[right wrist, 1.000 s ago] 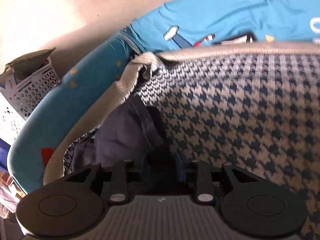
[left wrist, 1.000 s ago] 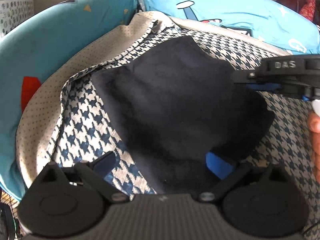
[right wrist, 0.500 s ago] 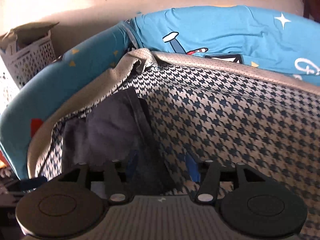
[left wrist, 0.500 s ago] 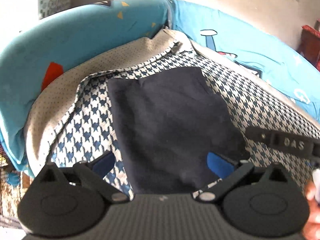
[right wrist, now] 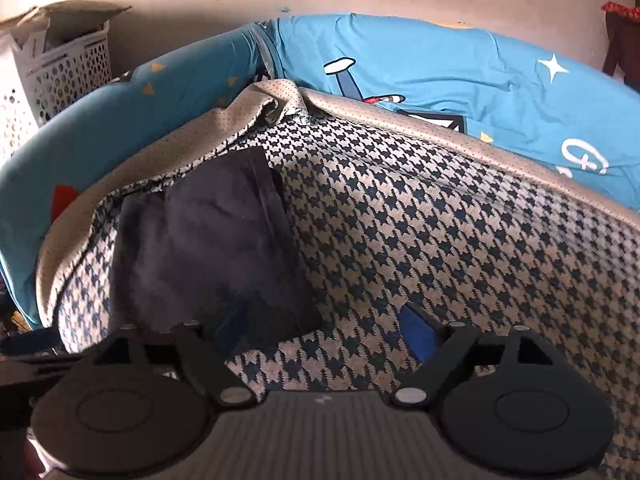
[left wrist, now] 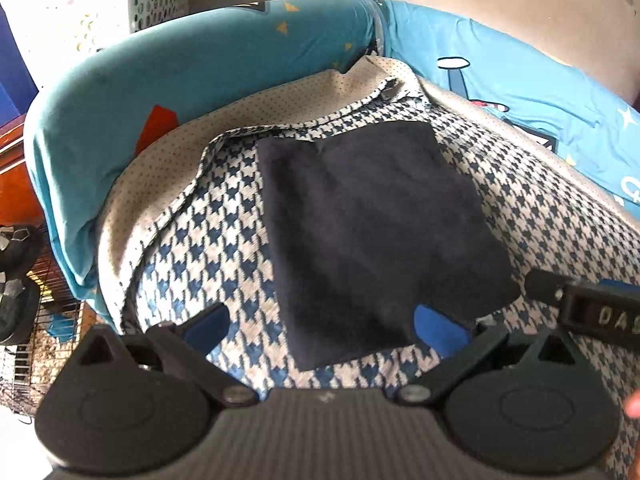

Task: Fold clothes
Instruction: 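Lift both open grippers up and back from the black bundle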

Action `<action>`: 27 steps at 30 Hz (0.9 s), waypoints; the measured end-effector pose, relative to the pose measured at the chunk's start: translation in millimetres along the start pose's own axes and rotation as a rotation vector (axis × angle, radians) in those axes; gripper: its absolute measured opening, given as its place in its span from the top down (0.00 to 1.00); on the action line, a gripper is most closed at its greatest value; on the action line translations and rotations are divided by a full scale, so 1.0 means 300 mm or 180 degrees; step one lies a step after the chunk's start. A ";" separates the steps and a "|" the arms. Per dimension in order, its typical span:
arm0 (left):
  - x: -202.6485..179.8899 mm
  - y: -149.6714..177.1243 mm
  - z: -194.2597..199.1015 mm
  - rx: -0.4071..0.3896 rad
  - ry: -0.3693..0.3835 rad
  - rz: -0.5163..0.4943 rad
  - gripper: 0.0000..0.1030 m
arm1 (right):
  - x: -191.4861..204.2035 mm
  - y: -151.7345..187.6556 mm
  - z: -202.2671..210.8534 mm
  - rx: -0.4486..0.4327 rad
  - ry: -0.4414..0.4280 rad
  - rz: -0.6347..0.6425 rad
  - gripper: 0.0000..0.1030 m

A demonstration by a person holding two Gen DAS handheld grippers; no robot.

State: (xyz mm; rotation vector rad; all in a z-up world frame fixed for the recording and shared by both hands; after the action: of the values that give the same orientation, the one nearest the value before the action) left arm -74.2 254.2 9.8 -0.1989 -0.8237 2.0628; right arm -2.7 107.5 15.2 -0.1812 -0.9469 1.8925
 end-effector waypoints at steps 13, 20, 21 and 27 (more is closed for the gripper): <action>-0.034 0.039 0.046 0.0007 -0.0162 0.0068 0.00 | 0.026 -0.012 0.009 0.0020 -0.0052 0.0071 0.00; -0.027 0.040 0.032 0.0087 -0.0185 0.0228 0.00 | 0.031 -0.031 0.021 -0.0126 0.0138 0.0179 0.00; -0.028 0.040 0.032 0.0083 -0.0196 0.0238 0.00 | 0.038 -0.031 0.023 -0.0132 0.0153 0.0214 0.00; -0.002 0.037 0.030 0.0085 -0.0239 0.0335 0.00 | 0.074 -0.024 0.007 -0.0008 0.0627 0.0600 0.00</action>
State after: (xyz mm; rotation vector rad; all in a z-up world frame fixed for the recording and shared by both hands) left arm -85.4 245.0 9.7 -0.1540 -0.8465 2.1901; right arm -10.0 126.2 27.5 -0.4640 -0.8216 2.0022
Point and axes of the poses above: each gripper's, at about its wrist camera, not at the fingertips, and z roughly against the way its jaws point, x to its left, y to its underside, the point moved 3 cm from there along -z, roughly the way its jaws point, and after that the axes turned 14 degrees about -y, right-handed, at the moved point
